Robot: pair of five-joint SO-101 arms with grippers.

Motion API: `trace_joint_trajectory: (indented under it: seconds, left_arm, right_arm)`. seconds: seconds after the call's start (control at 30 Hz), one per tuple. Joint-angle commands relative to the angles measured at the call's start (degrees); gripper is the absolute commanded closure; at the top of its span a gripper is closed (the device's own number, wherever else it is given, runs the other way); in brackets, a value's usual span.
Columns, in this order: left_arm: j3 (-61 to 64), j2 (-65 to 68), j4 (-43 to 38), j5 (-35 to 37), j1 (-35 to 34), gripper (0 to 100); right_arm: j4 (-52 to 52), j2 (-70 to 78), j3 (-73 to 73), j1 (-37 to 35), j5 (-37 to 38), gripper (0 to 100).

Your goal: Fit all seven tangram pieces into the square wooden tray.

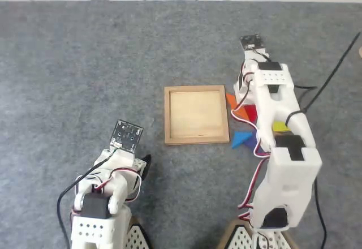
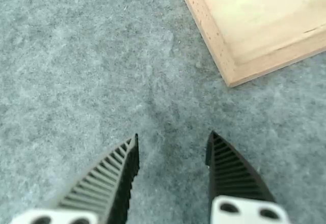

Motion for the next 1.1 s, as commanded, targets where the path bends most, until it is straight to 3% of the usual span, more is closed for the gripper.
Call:
trace_joint_trajectory:
  seconds: [0.0,0.33,0.67,0.87,1.07]
  left_arm:
    - [-0.6,-1.1,0.2,-0.5,-0.3,79]
    - [-0.6,-1.1,0.2,-0.5,-0.3,79]
    - [-0.6,-1.1,0.2,-0.5,-0.3,79]
    - [-0.6,-1.1,0.2,-0.5,-0.3,79]
    - [-0.6,-1.1,0.2,-0.5,-0.3,79]
  right_arm:
    - [7.0,1.5,-1.2,-0.6,4.4,78.3]
    - [8.7,-9.7,-0.9,1.3,5.2,78.5]
    - [-3.9,-9.9,-0.4,-1.1,-17.1,78.1]
    - [-8.0,-0.1,-1.8,-5.8,-21.5,68.7]
    - [-5.7,2.9,-2.5,-3.8,-25.0,67.3]
